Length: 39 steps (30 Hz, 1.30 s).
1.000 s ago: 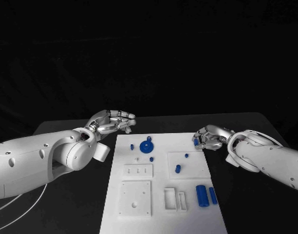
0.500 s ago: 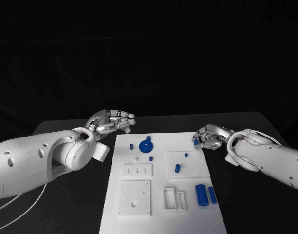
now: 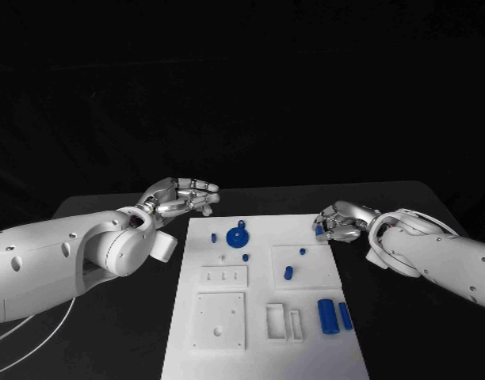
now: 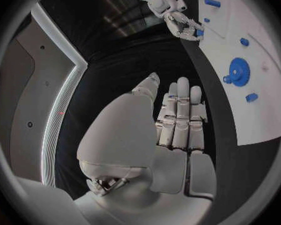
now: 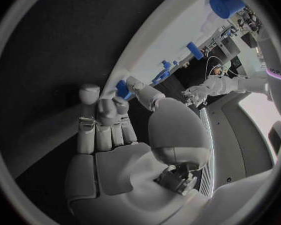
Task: Assemble the parts on the task board
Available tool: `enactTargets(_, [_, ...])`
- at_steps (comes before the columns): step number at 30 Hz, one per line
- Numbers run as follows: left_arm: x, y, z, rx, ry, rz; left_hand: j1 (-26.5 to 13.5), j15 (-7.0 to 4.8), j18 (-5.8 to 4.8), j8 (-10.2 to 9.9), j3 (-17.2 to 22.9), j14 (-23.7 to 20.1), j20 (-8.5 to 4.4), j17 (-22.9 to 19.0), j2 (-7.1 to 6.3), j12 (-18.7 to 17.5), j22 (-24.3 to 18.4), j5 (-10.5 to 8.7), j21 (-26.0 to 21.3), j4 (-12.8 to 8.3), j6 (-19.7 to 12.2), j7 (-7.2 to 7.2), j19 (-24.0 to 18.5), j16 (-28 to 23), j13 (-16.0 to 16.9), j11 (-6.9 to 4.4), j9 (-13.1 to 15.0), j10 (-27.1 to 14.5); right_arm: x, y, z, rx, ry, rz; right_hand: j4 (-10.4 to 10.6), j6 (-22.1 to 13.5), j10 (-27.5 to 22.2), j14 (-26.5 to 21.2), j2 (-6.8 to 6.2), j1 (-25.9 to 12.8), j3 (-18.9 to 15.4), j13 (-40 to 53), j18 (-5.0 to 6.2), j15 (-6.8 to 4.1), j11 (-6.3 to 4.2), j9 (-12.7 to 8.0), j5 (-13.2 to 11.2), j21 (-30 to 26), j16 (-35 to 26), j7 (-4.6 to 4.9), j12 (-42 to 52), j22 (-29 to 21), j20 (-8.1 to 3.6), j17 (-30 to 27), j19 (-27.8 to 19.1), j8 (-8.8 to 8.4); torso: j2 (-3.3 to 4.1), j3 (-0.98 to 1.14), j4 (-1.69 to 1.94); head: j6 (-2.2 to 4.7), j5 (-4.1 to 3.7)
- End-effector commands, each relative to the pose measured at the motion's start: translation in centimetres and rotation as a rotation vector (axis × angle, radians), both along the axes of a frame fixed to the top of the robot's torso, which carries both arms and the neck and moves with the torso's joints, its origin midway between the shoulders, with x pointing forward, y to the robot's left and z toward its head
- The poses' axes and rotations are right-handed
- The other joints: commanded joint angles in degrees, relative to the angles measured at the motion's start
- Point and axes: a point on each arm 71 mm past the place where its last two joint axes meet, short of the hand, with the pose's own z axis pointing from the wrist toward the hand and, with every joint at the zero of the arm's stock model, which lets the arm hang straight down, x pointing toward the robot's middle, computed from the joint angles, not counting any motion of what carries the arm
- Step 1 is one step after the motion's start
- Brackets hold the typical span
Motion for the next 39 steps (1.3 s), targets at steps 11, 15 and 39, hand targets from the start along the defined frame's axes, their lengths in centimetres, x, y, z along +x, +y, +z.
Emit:
enactTargets(11, [-0.1,-0.2,0.2,-0.004,-0.006,-0.020,0.0,-0.24,0.89,-0.1,0.0,-0.3,-0.23,-0.1,-0.13,-0.2,-0.1,-0.26,0.4,0.3,-0.2,0.75,-0.2,0.4,0.1,0.16,-0.1,0.1,0.0,-0.3,-0.2,-0.046,-0.030,-0.028,0.2,2.6,0.4,0.1,1.08,0.5,2.3,-0.2,2.52,-0.93,-0.58,0.6,-2.8,0.3,-0.3,-0.32,0.2,1.0,-0.22,0.1,0.2,1.22,0.01,0.00,-0.02,-0.04,-0.19])
enactTargets(15, [-0.1,-0.2,0.2,-0.004,-0.006,-0.021,0.0,-0.24,0.88,-0.1,0.0,-0.3,-0.23,-0.1,-0.11,-0.2,-0.1,-0.26,0.4,0.4,-0.2,0.74,-0.2,0.4,0.1,0.16,-0.1,0.1,0.0,-0.3,-0.1,-0.056,-0.046,-0.029,1.0,4.4,0.7,0.1,0.99,0.5,3.7,-0.3,2.52,-1.51,-1.17,1.0,-3.1,0.3,-0.3,-0.97,0.2,1.0,-0.21,0.2,0.4,2.20,-0.02,0.00,0.01,-0.05,-0.15])
enactTargets(39, [-0.4,-1.4,-0.3,0.067,0.039,-0.085,-2.4,-1.26,1.23,2.6,-1.3,1.6,-1.11,0.0,0.53,2.0,0.0,-0.73,2.1,4.0,5.6,-1.77,1.3,2.1,2.1,-2.41,0.8,5.7,-0.8,2.5,3.4,-0.162,-0.173,-0.033,1.1,6.3,1.3,0.4,0.14,0.5,5.8,-0.5,2.52,-2.33,-2.06,1.7,-3.2,0.6,-0.2,-1.83,0.1,1.0,-0.47,0.4,1.0,3.34,-0.27,-0.12,-0.19,0.61,-0.37])
